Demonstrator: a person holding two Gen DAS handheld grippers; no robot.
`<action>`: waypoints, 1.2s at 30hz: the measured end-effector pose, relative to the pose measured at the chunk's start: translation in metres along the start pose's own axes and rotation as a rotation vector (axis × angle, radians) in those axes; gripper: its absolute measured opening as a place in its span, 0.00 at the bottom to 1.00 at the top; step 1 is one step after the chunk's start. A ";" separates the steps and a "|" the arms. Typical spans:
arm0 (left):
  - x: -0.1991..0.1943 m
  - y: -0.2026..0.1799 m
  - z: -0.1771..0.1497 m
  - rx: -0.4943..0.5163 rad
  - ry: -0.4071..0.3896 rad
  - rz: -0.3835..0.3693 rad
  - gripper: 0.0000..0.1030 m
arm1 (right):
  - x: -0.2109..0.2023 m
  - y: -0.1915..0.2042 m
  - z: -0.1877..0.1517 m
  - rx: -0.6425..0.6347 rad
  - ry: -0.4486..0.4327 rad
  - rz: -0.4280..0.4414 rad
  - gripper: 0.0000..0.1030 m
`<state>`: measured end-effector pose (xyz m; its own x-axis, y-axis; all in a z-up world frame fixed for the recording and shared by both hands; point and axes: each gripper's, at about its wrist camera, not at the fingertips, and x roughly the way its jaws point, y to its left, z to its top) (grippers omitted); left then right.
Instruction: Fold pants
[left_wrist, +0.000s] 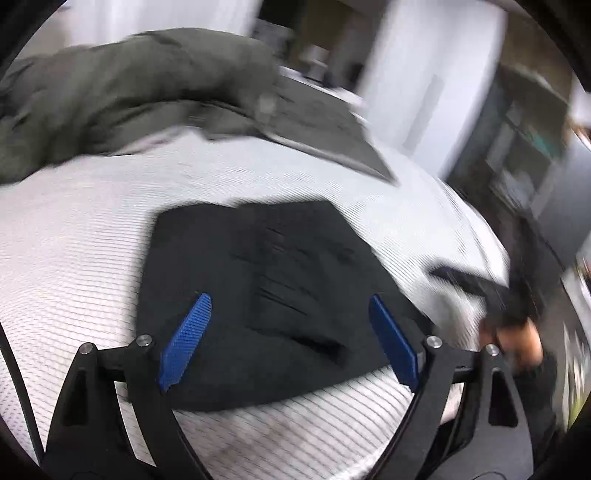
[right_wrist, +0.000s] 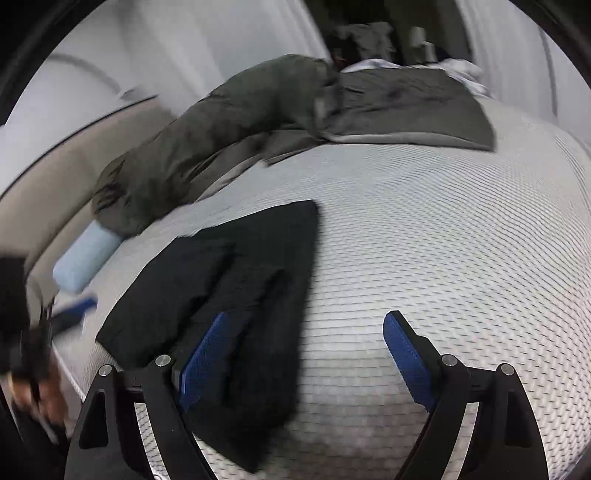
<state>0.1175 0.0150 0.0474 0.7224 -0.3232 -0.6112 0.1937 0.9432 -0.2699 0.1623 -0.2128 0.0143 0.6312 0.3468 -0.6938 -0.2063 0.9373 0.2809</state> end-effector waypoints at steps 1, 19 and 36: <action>0.004 0.015 0.002 -0.025 -0.023 0.069 0.83 | 0.003 0.011 -0.001 -0.031 0.009 0.002 0.85; 0.048 0.108 -0.024 -0.088 0.200 0.230 0.68 | 0.093 0.175 -0.018 -0.434 0.075 -0.253 0.86; 0.024 0.084 -0.026 -0.098 0.145 0.242 0.68 | 0.022 0.024 -0.006 0.099 0.099 0.232 0.71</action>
<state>0.1337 0.0845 -0.0097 0.6357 -0.1038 -0.7650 -0.0432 0.9846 -0.1695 0.1668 -0.1826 0.0019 0.4982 0.5578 -0.6638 -0.2594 0.8264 0.4997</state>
